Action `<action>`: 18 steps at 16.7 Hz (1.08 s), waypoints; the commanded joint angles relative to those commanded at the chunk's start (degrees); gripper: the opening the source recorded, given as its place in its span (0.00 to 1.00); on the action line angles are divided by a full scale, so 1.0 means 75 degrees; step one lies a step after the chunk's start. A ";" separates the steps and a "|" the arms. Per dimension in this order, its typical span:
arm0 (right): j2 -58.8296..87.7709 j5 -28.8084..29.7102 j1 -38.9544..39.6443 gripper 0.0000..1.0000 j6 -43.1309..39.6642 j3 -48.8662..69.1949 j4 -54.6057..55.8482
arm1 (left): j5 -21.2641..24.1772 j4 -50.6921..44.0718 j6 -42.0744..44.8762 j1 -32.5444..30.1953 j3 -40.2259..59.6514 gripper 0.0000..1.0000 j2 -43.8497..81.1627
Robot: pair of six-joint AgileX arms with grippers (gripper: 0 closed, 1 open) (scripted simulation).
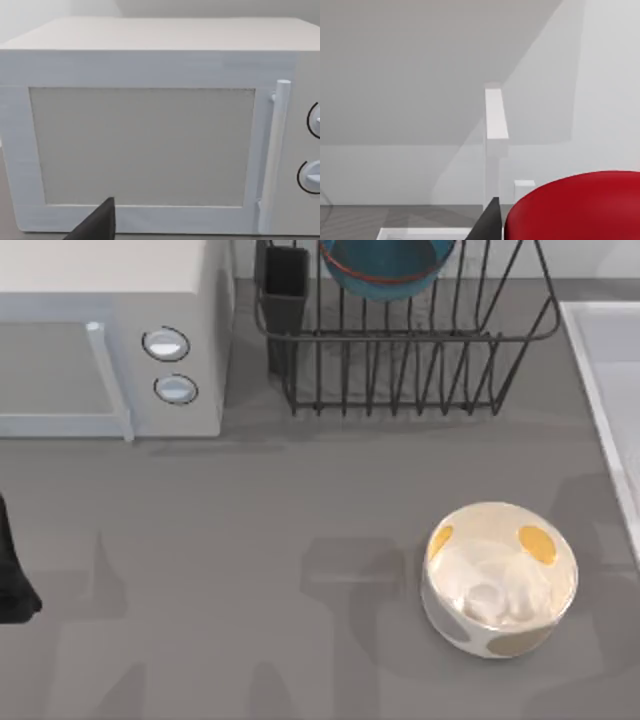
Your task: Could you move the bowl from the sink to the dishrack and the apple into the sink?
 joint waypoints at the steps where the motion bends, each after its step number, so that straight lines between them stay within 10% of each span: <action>1: 0.0034 0.0013 0.0029 0.00 0.0019 0.0027 -0.0019 | 0.0000 0.0000 0.0000 0.0000 0.0000 1.00 0.0000; 18: 0.5326 0.0062 -0.0017 0.00 -0.0023 -0.0777 0.6112 | 0.0000 0.0000 0.0000 0.0000 0.0000 1.00 0.0000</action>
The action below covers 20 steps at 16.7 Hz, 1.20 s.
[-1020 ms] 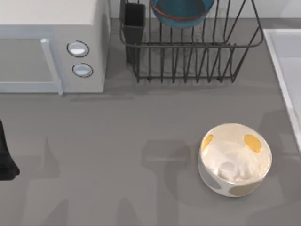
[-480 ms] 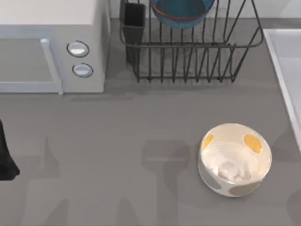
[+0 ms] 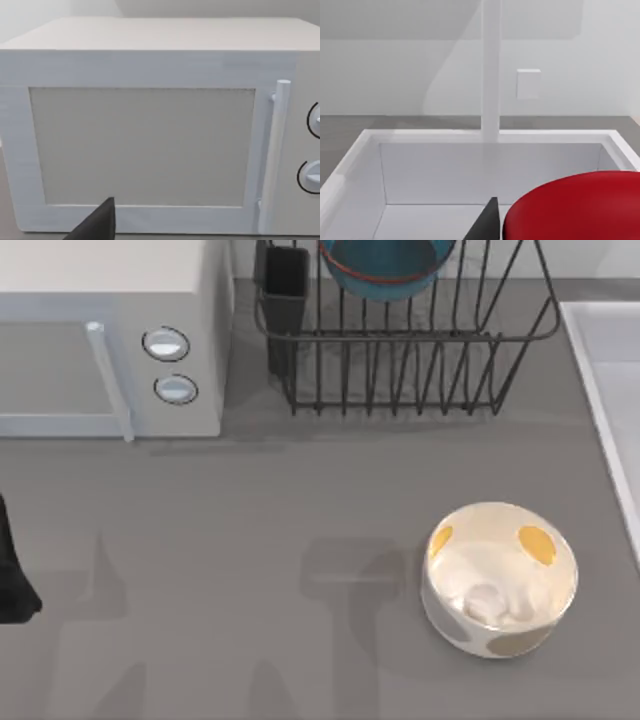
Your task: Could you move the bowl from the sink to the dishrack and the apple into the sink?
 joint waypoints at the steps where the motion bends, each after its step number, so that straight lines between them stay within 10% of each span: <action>1: 0.0135 0.0006 0.0003 0.00 -0.0003 -0.0025 0.0144 | 0.0000 0.0000 0.0000 0.0000 0.0000 1.00 0.0000; 6: 0.0202 0.0009 0.0005 0.00 -0.0005 -0.0037 0.0215 | 0.0000 0.0000 0.0000 0.0000 0.0000 1.00 0.0000; 20: 0.0202 0.0009 0.0005 1.00 -0.0005 -0.0037 0.0215 | 0.0000 0.0000 0.0000 0.0000 0.0000 1.00 0.0000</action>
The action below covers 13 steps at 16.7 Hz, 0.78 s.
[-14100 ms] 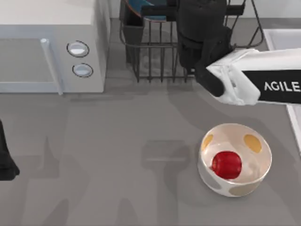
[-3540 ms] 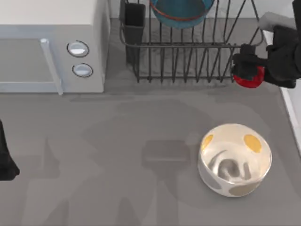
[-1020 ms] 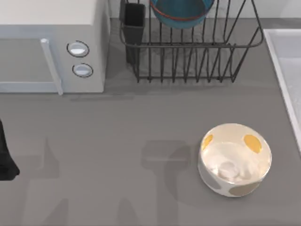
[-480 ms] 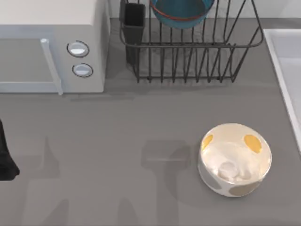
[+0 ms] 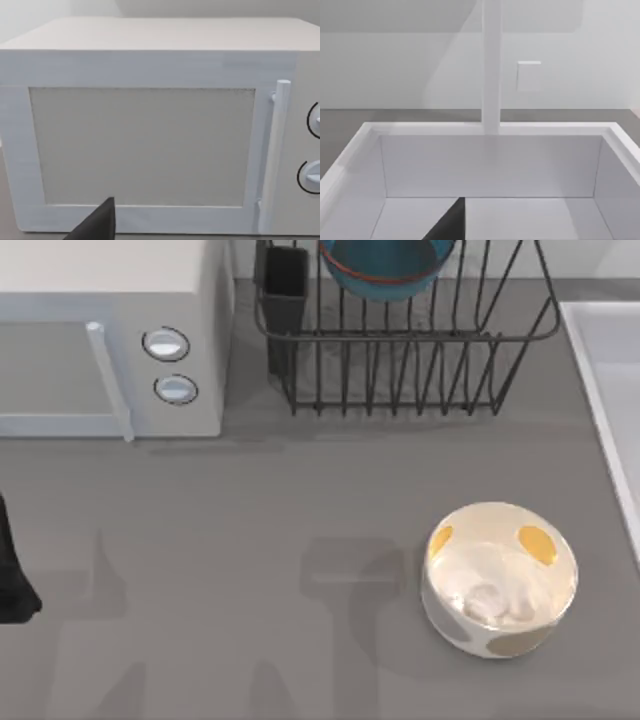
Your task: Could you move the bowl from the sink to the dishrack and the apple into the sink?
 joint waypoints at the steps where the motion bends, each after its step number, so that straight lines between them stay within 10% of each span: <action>1: 0.0000 0.0000 0.0000 1.00 0.0000 0.0000 0.0000 | 0.0000 0.0000 0.0000 0.0000 0.0000 1.00 0.0000; 13: -0.0711 0.0206 0.0270 1.00 -0.0043 -0.0130 -0.0746 | 0.0000 0.0000 0.0000 0.0000 0.0000 1.00 0.0000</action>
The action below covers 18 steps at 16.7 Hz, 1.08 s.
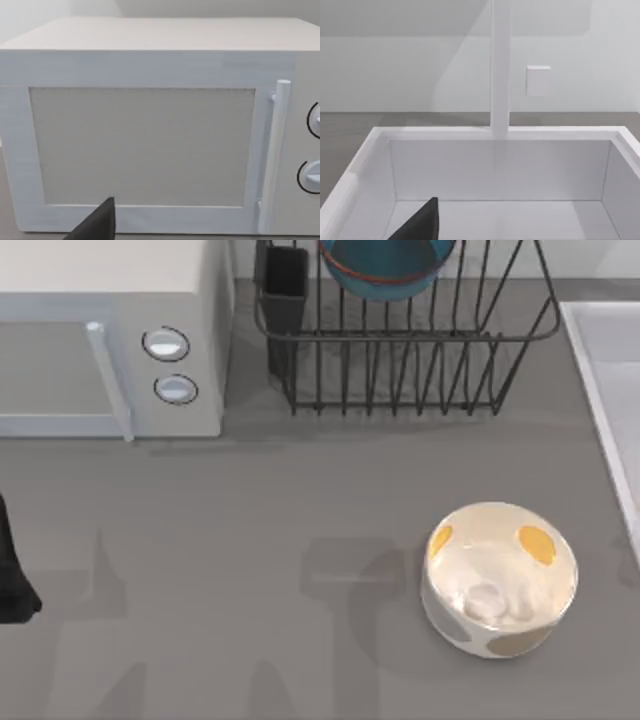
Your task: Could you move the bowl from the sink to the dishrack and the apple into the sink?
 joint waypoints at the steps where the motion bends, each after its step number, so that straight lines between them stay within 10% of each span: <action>1: -0.0337 0.0093 0.0147 1.00 -0.0011 -0.0089 -0.0318 | 0.0000 0.0000 0.0000 0.0000 0.0000 1.00 0.0000; 18: -1.3350 0.2396 0.2937 1.00 -0.0029 -0.2760 -1.0007 | 0.0000 0.0000 0.0000 0.0000 0.0000 1.00 0.0000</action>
